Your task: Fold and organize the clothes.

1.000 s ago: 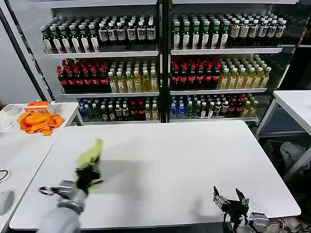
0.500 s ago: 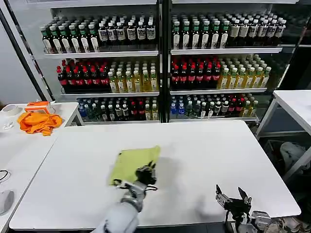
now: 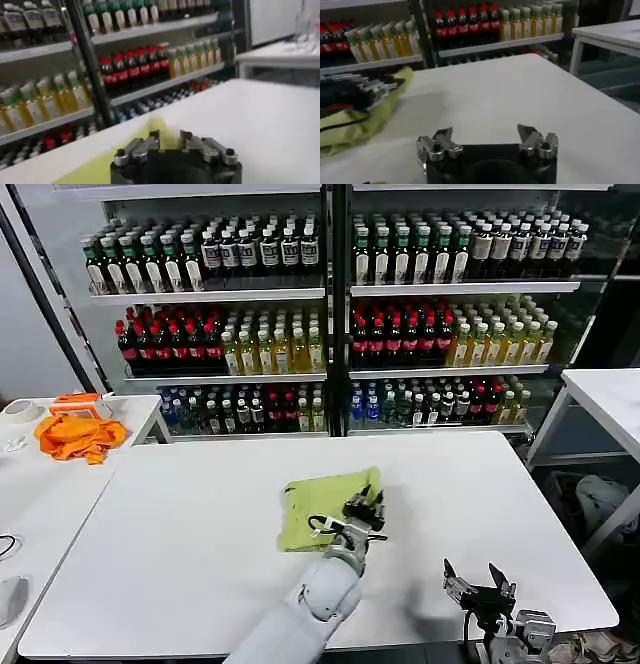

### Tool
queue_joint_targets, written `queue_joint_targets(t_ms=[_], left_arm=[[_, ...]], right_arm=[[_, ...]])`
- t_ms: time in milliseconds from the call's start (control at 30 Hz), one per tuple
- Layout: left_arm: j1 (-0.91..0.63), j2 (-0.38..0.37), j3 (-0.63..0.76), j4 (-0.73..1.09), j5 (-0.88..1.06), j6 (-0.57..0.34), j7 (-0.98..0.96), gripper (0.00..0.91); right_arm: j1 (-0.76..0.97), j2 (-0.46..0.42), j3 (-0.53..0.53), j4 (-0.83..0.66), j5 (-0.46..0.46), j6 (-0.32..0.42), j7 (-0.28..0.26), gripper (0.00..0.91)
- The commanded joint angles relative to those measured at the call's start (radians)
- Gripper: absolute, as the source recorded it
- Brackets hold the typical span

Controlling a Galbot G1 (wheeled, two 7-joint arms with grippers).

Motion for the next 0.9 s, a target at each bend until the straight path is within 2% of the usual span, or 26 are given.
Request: queue_joint_targets(t_ms=[33, 133, 400, 567, 700, 900], left_arm=[[0.005, -0.017, 0.019, -0.033, -0.159, -0.239, -0.040, 0.907], [0.057, 0.070, -0.069, -0.151, -0.199, -0.254, -0.055, 0.907], [0.261, 0.275, -0.379, -0.358, -0.264, -0.215, -0.068, 0.907], [0.386, 0.320, -0.501, -0.412, -0.263, -0.232, -0.068, 0.907], [0.458, 0.320, -0.553, -0.434, -0.258, -0.259, -0.066, 0.907], [0.517, 0.309, -0.570, -0.465, -0.249, -0.266, -0.063, 0.907]], right_arm=[[0.079, -0.026, -0.012, -0.020, 0.029, 0.003, 0.003, 0.907], [0.139, -0.045, -0.039, -0.043, 0.043, -0.006, 0.012, 0.907], [0.444, -0.072, -0.236, -0.214, 0.218, -0.055, 0.078, 0.907], [0.588, -0.025, -0.339, -0.337, 0.246, -0.073, 0.096, 0.907], [0.678, 0.023, -0.378, -0.451, 0.190, -0.055, 0.096, 0.907], [0.724, 0.070, -0.396, -0.554, 0.150, -0.040, 0.094, 0.907]])
